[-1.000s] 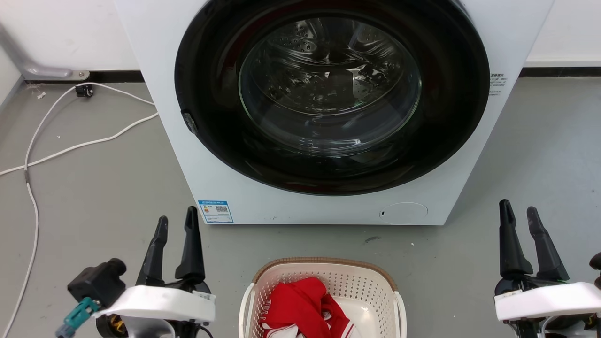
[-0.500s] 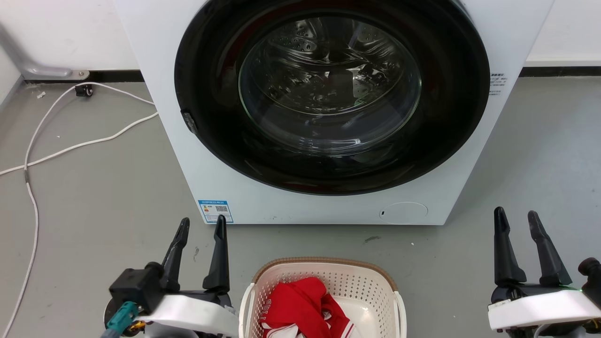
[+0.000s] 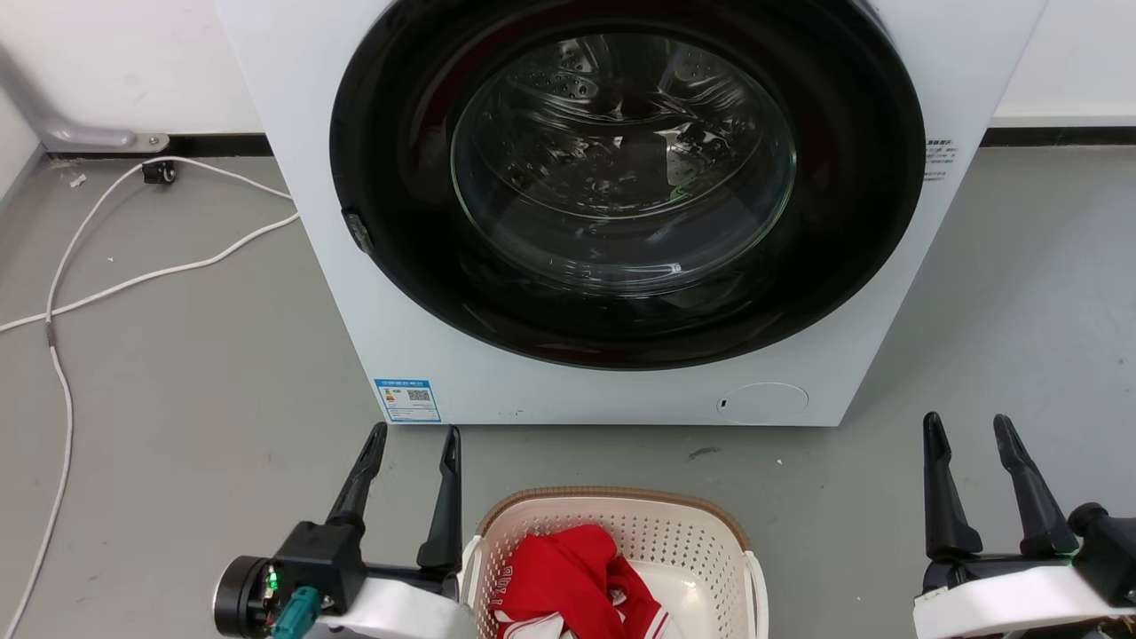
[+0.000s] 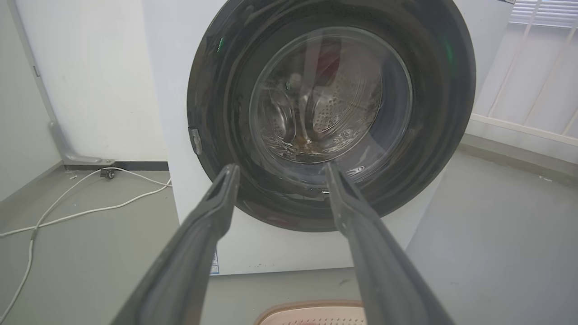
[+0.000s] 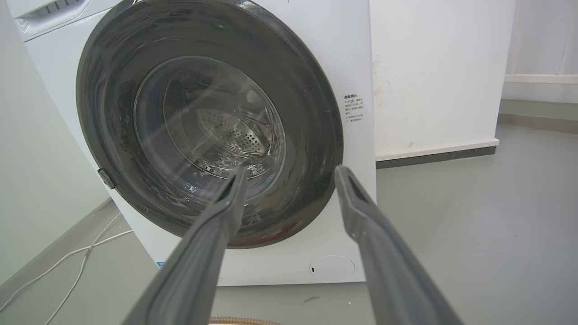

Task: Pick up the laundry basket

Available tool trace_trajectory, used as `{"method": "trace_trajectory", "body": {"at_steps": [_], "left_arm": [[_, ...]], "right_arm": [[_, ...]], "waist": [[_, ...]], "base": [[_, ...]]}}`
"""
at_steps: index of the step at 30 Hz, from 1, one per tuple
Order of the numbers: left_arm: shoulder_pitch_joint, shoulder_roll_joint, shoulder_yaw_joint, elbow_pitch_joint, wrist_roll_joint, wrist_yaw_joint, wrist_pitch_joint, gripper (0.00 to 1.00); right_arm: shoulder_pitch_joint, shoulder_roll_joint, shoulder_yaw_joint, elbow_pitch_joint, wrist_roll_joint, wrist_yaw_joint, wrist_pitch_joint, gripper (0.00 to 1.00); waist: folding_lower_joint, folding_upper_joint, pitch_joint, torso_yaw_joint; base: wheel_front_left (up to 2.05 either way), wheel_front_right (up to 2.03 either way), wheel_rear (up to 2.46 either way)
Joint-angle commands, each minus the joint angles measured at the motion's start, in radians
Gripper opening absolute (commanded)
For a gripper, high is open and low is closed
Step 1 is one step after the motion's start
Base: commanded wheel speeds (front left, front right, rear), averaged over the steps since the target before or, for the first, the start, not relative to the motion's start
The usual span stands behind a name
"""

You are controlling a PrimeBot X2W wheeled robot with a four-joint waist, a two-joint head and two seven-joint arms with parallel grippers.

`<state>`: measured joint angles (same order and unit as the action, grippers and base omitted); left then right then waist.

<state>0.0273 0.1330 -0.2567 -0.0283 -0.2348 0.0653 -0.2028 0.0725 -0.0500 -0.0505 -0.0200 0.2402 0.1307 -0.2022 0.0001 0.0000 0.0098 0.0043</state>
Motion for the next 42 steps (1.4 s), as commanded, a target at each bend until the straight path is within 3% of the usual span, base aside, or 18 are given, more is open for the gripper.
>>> {"method": "trace_trajectory", "body": {"at_steps": [1,9,18,24,30,42], "left_arm": [[-0.003,0.007,-0.008,-0.002,0.017,0.005,-0.007,1.00],[-0.014,0.038,-0.074,0.025,0.094,0.017,-0.024,1.00],[0.006,0.017,-0.064,0.027,0.090,0.010,-0.041,1.00],[0.029,-0.025,-0.008,0.030,0.068,-0.036,-0.052,1.00],[0.047,-0.051,0.026,0.059,0.112,-0.090,-0.061,1.00],[0.044,-0.075,0.055,0.112,0.145,-0.132,-0.063,1.00]], "right_arm": [[0.010,-0.001,0.000,-0.004,-0.022,0.000,-0.008,1.00],[0.012,-0.001,0.004,-0.004,-0.098,0.000,-0.024,1.00],[0.027,-0.001,0.006,-0.004,-0.148,0.000,-0.041,1.00],[0.033,-0.001,0.001,0.022,-0.065,0.000,-0.052,1.00],[0.035,-0.001,0.013,0.047,-0.027,0.000,-0.062,1.00],[0.028,-0.001,0.020,0.061,-0.016,0.000,-0.064,1.00]], "waist": [[0.0000,0.0000,0.000,0.000],[-0.0001,0.0000,0.002,0.000],[-0.0001,0.0000,0.001,0.001],[-0.0001,0.0000,0.000,0.003],[-0.0001,0.0000,-0.002,0.001],[-0.0001,0.0000,-0.007,0.000]], "base": [[0.00,0.00,0.00],[0.00,0.00,0.00],[0.00,0.00,0.00],[0.00,0.00,0.00],[0.00,0.00,0.00],[0.00,0.00,0.00]]}}
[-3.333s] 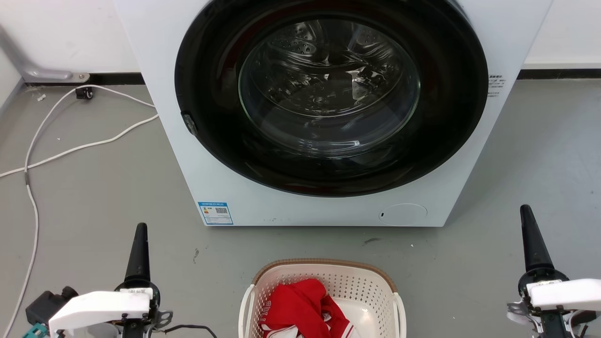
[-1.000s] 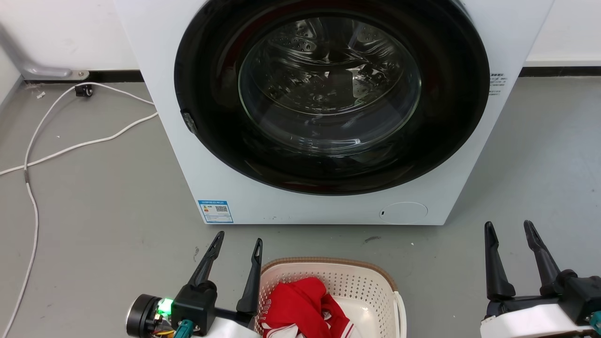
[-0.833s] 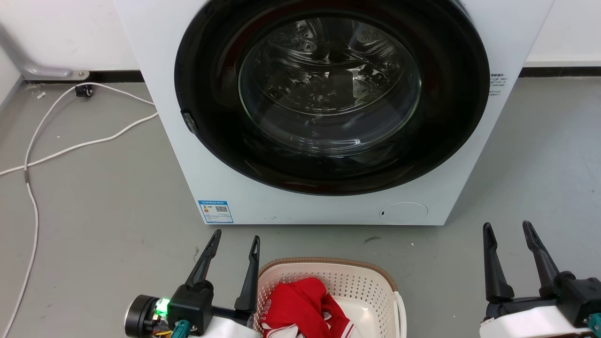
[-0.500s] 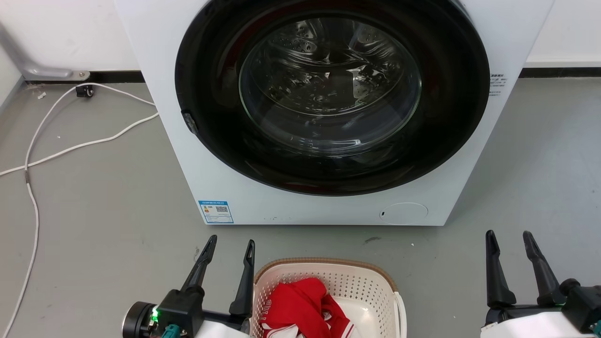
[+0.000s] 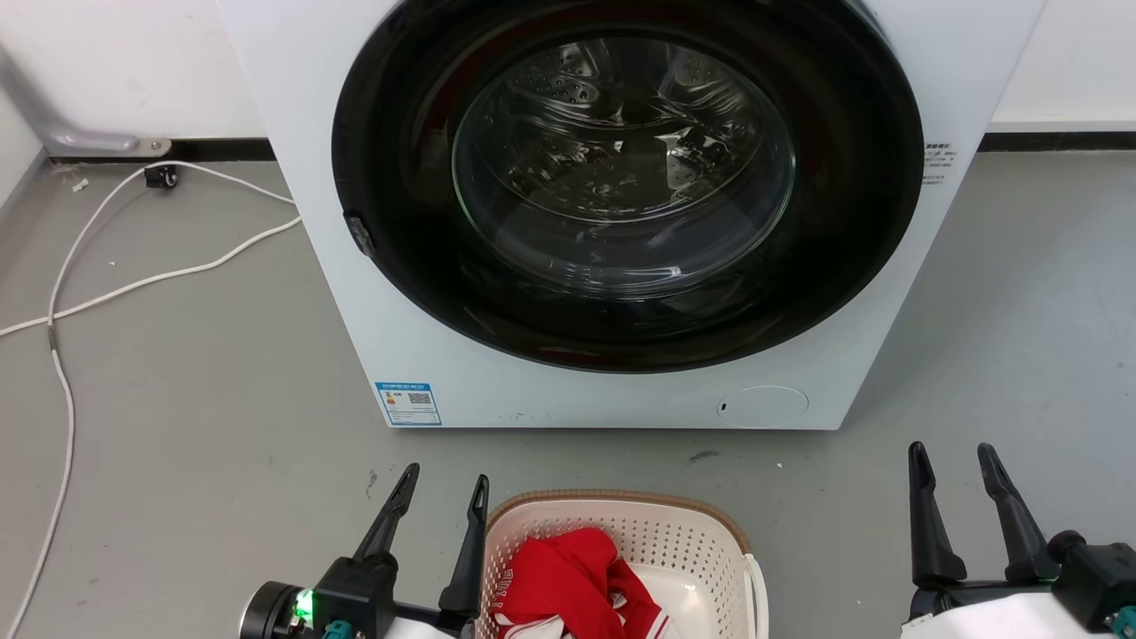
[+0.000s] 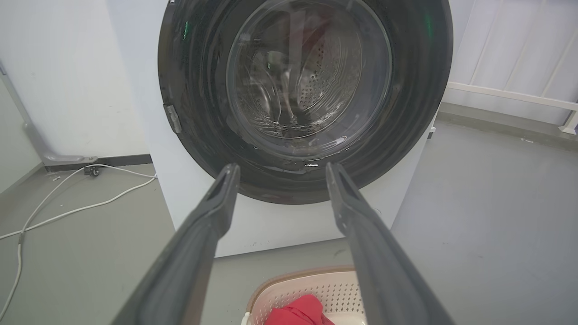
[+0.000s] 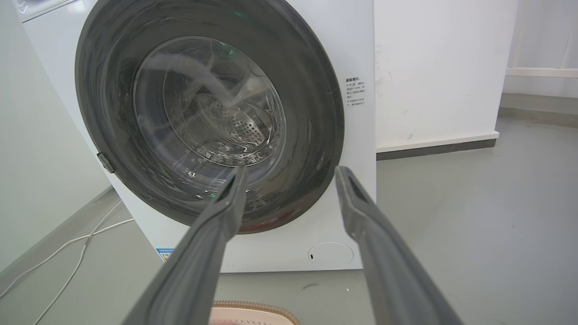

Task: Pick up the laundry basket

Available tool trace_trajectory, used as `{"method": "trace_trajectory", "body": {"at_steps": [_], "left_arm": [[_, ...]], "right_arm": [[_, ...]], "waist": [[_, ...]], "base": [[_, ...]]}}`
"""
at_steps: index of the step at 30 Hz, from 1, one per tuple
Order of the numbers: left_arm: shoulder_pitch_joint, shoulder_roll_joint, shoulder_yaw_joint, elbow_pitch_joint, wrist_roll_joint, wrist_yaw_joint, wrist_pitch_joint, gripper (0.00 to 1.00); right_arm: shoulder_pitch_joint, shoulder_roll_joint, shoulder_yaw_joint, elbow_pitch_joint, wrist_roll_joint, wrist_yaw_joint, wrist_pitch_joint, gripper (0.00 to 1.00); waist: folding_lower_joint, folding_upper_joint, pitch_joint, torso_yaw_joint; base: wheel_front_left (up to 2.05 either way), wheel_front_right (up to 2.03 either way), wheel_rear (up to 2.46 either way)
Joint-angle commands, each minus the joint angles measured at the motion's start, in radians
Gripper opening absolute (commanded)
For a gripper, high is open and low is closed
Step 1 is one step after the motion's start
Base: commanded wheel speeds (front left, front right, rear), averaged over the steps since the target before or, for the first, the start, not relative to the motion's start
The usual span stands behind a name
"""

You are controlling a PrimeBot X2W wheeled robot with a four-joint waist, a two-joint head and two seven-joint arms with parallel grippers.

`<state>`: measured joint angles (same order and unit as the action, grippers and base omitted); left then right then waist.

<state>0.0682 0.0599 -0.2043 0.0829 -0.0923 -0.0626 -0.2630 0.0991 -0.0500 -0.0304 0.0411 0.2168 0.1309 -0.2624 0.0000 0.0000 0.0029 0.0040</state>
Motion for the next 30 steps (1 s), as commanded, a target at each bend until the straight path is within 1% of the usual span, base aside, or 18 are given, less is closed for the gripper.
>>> {"method": "trace_trajectory", "body": {"at_steps": [1,13,19,24,30], "left_arm": [[0.002,-0.003,0.004,0.002,0.004,-0.005,-0.003,1.00],[0.000,-0.009,0.014,0.009,0.009,-0.017,-0.003,1.00],[-0.010,-0.010,0.019,0.011,0.003,-0.017,-0.003,1.00],[-0.049,-0.010,0.021,0.021,-0.008,-0.010,-0.003,1.00],[-0.147,-0.010,0.039,0.090,-0.010,-0.018,-0.003,1.00]], "right_arm": [[0.001,-0.001,-0.001,0.000,0.008,0.000,-0.004,1.00],[-0.001,-0.001,-0.003,0.004,0.011,0.000,-0.004,1.00],[-0.013,-0.001,-0.001,0.005,0.008,0.000,-0.004,1.00],[-0.057,0.000,0.016,0.025,-0.017,0.000,-0.003,1.00],[-0.159,0.000,0.036,0.084,-0.033,0.000,0.006,1.00]], "waist": [[0.0000,0.0000,0.000,0.001],[0.0000,0.0000,0.007,0.005],[0.0000,0.0000,0.031,0.005],[0.0000,0.0000,0.104,-0.001],[0.0000,0.0000,0.244,-0.013]], "base": [[0.00,0.00,0.00],[0.00,0.00,0.00],[0.00,0.00,0.00],[0.00,0.00,0.00],[0.00,0.00,0.00]]}}
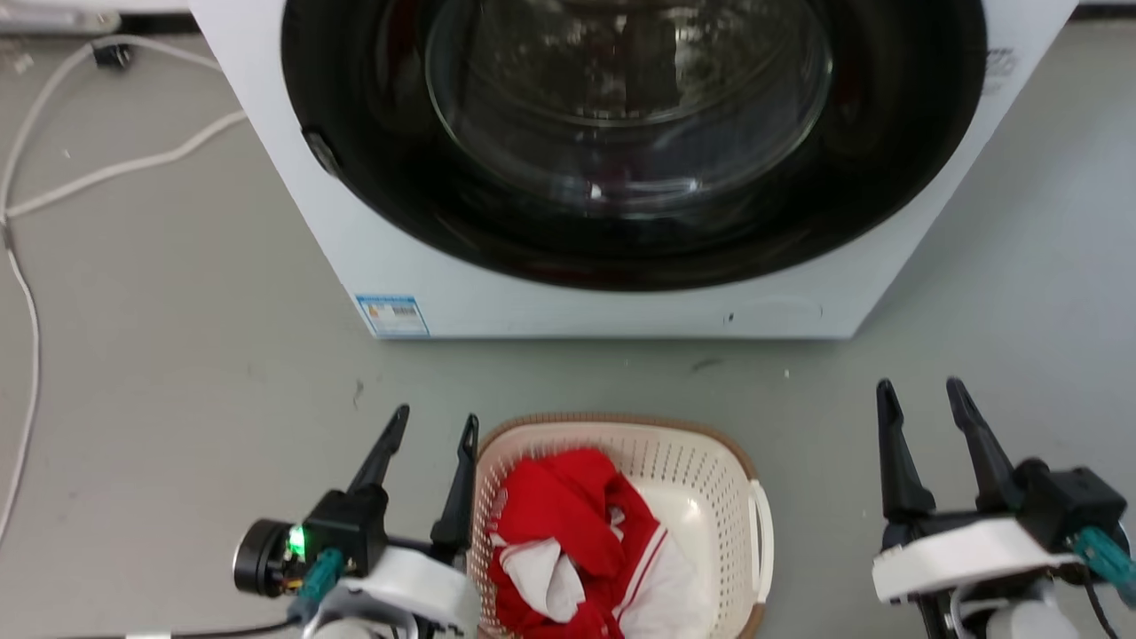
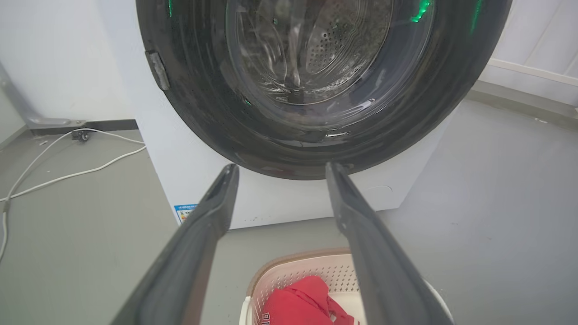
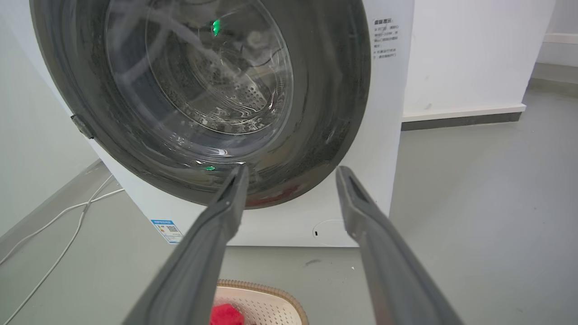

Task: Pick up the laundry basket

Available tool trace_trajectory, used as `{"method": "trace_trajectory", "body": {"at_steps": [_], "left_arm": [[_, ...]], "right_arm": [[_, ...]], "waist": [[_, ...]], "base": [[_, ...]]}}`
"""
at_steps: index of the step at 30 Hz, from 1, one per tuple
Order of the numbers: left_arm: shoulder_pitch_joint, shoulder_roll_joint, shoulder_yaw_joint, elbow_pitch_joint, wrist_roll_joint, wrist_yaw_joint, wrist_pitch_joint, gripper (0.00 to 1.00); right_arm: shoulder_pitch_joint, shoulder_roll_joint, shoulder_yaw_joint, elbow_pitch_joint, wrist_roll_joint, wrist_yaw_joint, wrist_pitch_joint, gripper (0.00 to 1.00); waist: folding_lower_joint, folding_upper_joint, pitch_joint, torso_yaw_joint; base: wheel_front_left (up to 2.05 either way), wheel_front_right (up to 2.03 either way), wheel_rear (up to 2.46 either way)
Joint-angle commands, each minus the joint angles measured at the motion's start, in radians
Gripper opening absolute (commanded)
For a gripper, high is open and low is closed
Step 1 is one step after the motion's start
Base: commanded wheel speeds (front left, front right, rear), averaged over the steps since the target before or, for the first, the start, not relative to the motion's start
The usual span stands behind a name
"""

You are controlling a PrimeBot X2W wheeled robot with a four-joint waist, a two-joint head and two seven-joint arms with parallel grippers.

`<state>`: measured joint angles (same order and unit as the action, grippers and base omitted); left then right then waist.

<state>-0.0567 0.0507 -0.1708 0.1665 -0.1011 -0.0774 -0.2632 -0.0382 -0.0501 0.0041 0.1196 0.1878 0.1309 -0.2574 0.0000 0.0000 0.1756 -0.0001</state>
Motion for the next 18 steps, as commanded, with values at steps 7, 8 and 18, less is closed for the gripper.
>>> {"method": "trace_trajectory", "body": {"at_steps": [7,8,18], "left_arm": [[-0.155,0.001,0.035,0.125,-0.003,-0.018,-0.003,1.00],[-0.178,0.004,0.038,0.150,0.000,-0.018,-0.003,1.00],[-0.403,0.046,0.042,0.461,0.005,-0.038,-0.003,1.00]], "right_arm": [[-0.148,0.000,0.013,0.103,-0.007,0.000,0.023,1.00],[-0.170,0.000,0.016,0.124,-0.005,0.000,0.029,1.00],[-0.379,0.000,0.073,0.396,0.024,0.000,0.062,1.00]], "waist": [[0.0000,0.0000,0.218,-0.016],[0.0000,0.0000,0.242,-0.017],[0.0000,0.0000,0.419,-0.037]], "base": [[0.00,0.00,0.00],[0.00,0.00,0.00],[0.00,0.00,0.00]]}}
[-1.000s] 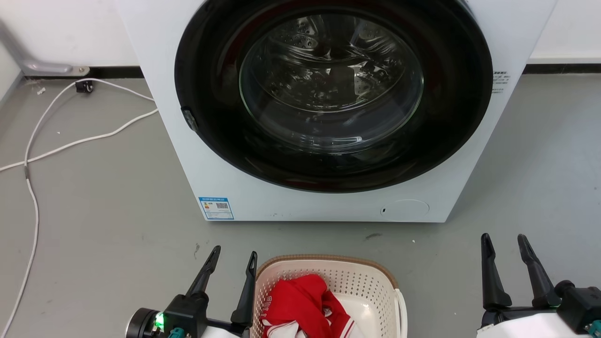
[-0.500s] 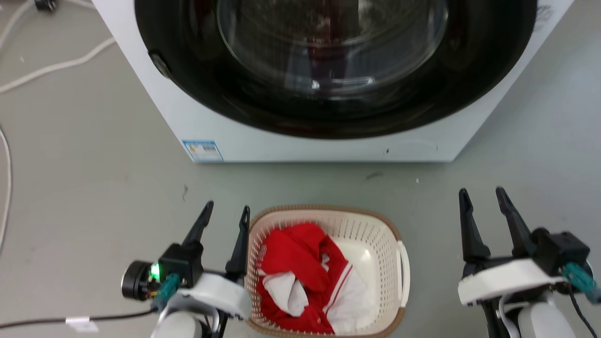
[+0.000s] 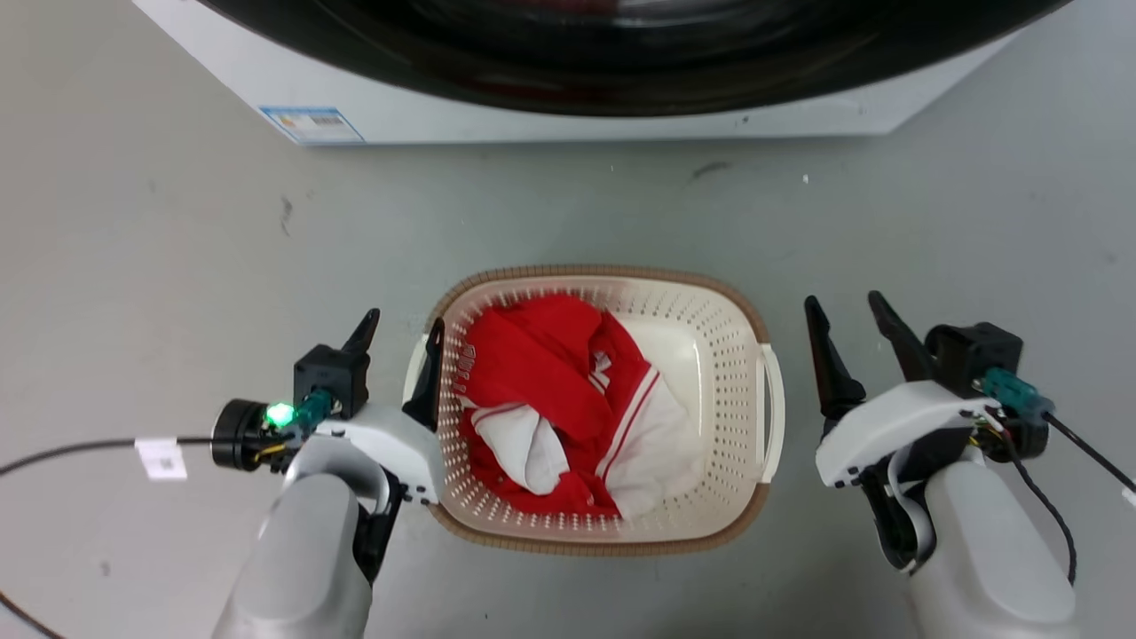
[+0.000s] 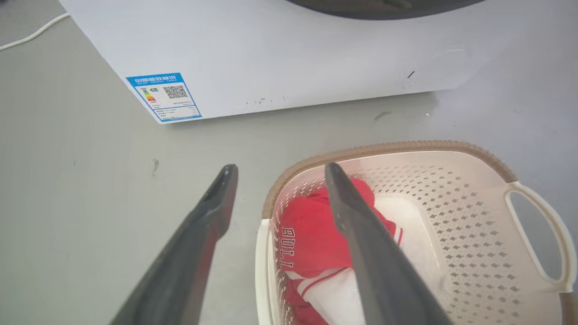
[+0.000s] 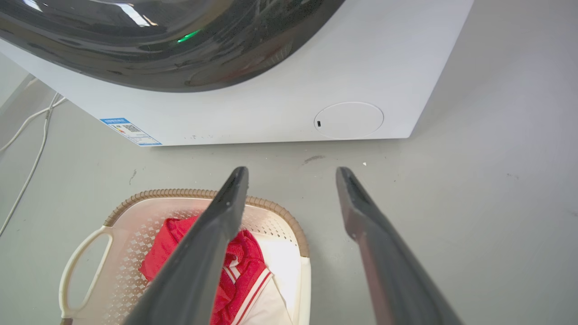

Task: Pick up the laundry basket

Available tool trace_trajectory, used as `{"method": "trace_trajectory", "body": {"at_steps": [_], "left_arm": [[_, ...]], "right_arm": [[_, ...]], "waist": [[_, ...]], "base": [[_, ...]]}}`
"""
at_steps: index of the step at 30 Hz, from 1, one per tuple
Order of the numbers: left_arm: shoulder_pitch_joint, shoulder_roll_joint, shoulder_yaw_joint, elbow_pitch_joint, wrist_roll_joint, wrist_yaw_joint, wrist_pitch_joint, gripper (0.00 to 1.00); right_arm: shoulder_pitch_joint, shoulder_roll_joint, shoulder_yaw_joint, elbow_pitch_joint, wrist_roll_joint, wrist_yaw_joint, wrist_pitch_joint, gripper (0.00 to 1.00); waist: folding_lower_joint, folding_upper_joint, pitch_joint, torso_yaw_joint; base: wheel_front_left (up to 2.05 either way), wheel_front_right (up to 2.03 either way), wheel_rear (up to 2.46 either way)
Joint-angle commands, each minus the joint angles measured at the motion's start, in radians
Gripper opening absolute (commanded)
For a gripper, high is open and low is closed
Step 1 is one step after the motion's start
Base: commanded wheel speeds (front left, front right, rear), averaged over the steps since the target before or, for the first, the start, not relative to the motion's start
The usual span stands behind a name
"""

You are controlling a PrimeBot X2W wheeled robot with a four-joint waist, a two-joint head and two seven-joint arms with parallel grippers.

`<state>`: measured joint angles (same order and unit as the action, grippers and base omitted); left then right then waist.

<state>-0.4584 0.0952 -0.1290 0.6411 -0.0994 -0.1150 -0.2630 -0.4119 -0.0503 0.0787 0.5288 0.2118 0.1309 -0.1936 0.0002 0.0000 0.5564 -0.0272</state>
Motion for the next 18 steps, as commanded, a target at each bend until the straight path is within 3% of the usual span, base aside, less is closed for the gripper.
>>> {"method": "trace_trajectory", "body": {"at_steps": [1,9,18], "left_arm": [[-0.022,0.006,-0.004,0.017,0.003,-0.003,-0.003,1.00],[-0.183,0.040,-0.042,0.292,-0.010,-0.013,0.002,1.00],[-0.312,0.044,-0.112,0.487,-0.029,-0.015,0.030,1.00]], "right_arm": [[-0.027,0.000,0.005,0.021,0.004,0.000,0.002,1.00],[-0.175,0.001,0.036,0.300,0.030,0.000,0.033,1.00],[-0.303,0.000,0.165,0.513,0.116,0.000,0.078,1.00]], "waist": [[-0.0002,0.0000,0.051,-0.012],[-0.0002,0.0000,0.135,-0.015],[-0.0002,0.0000,0.194,-0.006]], "base": [[0.00,0.00,0.00],[0.00,0.00,0.00],[0.00,0.00,0.00]]}}
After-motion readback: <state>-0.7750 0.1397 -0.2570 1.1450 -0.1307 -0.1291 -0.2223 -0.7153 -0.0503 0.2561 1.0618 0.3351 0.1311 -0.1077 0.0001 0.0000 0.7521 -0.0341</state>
